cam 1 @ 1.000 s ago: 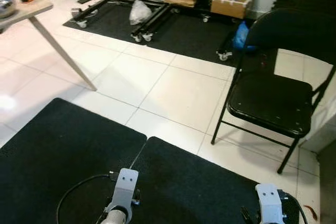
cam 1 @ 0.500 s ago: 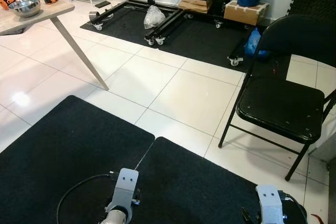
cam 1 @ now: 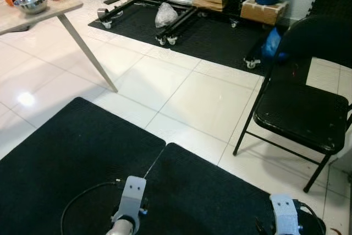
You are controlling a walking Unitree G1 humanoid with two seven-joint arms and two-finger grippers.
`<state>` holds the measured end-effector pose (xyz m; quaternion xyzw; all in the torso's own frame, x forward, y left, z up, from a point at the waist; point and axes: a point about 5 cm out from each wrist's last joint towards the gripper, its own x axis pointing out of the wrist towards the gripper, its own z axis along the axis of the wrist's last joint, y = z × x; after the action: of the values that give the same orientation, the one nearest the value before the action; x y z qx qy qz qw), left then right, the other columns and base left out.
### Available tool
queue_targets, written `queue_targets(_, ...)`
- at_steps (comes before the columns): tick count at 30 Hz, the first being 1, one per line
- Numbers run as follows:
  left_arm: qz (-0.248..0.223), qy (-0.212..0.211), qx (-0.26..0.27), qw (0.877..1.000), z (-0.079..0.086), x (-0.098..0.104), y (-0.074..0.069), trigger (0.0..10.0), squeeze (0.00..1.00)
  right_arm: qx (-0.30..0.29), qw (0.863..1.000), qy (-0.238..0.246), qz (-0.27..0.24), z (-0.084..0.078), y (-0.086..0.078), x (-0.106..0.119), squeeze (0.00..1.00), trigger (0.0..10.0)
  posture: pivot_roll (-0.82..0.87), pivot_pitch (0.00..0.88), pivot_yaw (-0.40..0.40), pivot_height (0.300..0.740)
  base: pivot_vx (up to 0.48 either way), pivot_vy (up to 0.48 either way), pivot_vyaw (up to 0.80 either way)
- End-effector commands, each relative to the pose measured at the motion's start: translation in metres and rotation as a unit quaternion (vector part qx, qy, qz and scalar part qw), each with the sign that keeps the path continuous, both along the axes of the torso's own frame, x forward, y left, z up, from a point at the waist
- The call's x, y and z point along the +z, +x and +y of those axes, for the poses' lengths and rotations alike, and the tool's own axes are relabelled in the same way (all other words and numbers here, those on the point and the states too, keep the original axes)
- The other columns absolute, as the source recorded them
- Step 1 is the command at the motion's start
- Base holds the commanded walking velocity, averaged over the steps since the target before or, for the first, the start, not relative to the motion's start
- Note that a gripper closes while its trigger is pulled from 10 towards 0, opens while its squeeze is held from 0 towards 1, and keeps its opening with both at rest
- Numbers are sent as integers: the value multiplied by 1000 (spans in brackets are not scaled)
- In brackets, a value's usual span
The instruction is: Restocking fridge
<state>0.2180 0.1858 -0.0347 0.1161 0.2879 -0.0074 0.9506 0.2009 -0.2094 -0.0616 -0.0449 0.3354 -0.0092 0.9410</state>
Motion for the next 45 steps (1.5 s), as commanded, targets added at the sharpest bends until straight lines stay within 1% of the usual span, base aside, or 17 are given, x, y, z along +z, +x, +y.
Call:
queue_targets(1, 13, 6, -1, 1000, 3, -4, -6, 10000, 0, -4, 1000, -4, 10, -4, -6, -3, 78, 10000, -122, 157, 14, 717, 0, 0, 769)
queue_targets(39, 16, 2, 6, 1000, 1, -5, -6, 10000, 0, -7, 1000, -4, 11, -5, -7, -3, 90, 10000, -121, 157, 11, 717, 0, 0, 769)
queue_targets(45, 18, -1, 13, 1000, 2, -5, -6, 10000, 0, -7, 1000, -6, 10, -5, -6, -3, 67, 10000, -122, 156, 10, 717, 0, 0, 747)
